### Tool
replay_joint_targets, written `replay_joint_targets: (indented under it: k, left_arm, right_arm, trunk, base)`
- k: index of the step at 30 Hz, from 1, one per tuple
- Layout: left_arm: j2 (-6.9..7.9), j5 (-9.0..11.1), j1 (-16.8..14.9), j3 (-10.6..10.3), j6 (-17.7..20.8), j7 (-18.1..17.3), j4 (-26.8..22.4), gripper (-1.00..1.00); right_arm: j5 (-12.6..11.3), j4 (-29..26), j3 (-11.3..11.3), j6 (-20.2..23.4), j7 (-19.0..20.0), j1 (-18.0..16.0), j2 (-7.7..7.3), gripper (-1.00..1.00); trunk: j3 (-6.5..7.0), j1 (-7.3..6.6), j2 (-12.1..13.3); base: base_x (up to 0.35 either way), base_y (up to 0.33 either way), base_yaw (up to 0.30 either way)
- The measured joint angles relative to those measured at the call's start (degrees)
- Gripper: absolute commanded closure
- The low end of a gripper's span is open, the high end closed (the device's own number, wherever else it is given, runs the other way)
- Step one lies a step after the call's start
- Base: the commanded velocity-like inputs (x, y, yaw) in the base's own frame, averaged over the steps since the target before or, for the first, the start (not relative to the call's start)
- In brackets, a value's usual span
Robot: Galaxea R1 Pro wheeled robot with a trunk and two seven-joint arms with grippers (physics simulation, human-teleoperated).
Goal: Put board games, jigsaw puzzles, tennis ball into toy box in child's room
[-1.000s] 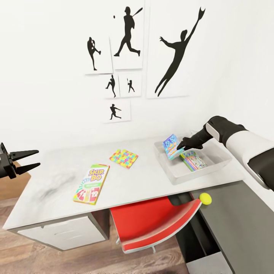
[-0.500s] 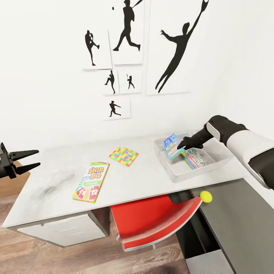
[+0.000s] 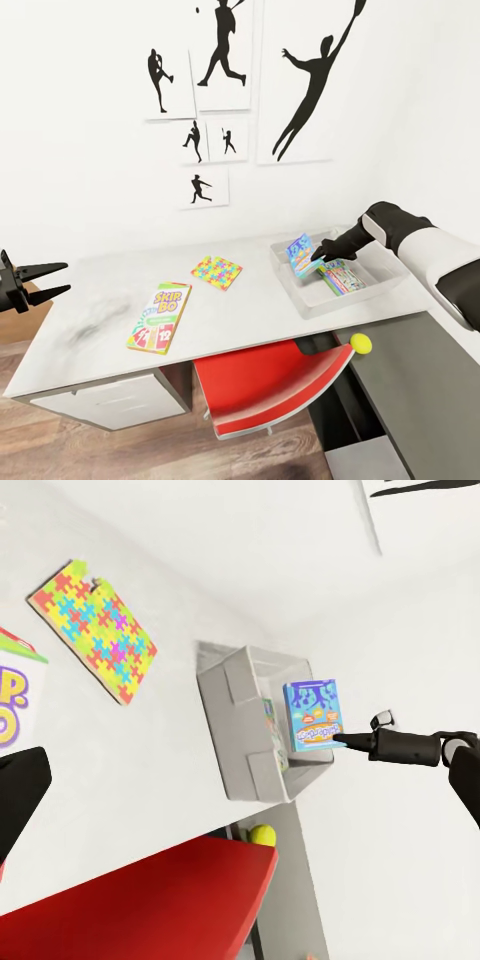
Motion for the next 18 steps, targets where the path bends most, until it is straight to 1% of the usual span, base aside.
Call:
replay_joint_targets:
  k: [14,18]
  left_arm:
    - [-0.22,0.0,0.0,0.0,0.0,0.0,0.0,-1.00]
    - [-0.18,0.0,0.0,-0.1,0.0,0.0,0.0,-1.00]
  right_arm:
    - [0.1,0.0,0.1,0.0,-0.1,0.0,-0.44,1.00]
    - [0.2,0.0,0.1,0.0,-0.1,0.0,-0.63,1.00]
  trunk:
    - [0.00,0.00,0.0]
    - [-0.22,0.00,0.0]
  base:
    - [0.000,0.000,0.000]
    - [0.000,0.000,0.000]
